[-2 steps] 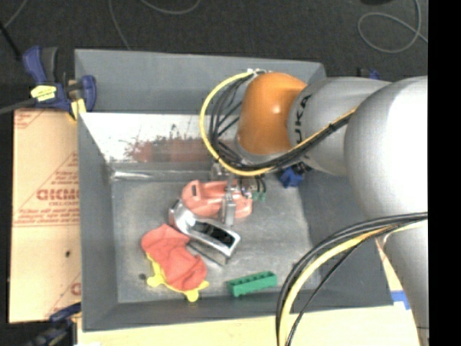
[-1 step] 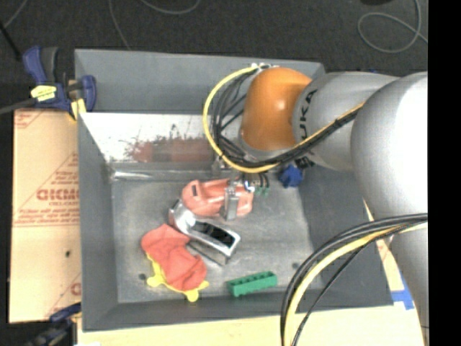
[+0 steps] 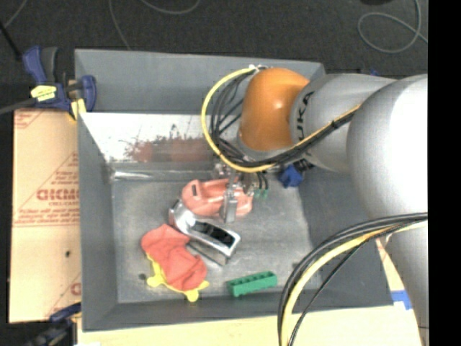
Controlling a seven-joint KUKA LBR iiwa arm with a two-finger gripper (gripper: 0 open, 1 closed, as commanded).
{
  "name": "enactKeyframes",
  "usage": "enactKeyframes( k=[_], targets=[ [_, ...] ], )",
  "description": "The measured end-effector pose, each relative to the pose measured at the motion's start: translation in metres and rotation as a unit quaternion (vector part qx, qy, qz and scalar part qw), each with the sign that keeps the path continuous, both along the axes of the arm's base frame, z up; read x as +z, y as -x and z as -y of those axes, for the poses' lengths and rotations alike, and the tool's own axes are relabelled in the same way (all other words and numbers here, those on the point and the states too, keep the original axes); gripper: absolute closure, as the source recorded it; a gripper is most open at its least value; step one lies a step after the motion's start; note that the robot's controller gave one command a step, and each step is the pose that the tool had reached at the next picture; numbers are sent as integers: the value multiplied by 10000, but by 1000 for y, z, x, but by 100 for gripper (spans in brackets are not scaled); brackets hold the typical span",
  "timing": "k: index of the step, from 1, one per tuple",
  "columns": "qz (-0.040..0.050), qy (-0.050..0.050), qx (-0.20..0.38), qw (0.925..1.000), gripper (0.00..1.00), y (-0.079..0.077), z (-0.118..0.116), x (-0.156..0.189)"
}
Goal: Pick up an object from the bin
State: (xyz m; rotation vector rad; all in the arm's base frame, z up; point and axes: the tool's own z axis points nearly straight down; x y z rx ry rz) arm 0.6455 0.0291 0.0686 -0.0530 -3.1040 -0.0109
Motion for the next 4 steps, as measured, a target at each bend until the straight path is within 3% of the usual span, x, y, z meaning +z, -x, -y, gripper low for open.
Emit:
enactKeyframes(
  k=[4],
  targets=[
    [29, 0, -2, 10000, 100, 1, 0, 23]
  ],
)
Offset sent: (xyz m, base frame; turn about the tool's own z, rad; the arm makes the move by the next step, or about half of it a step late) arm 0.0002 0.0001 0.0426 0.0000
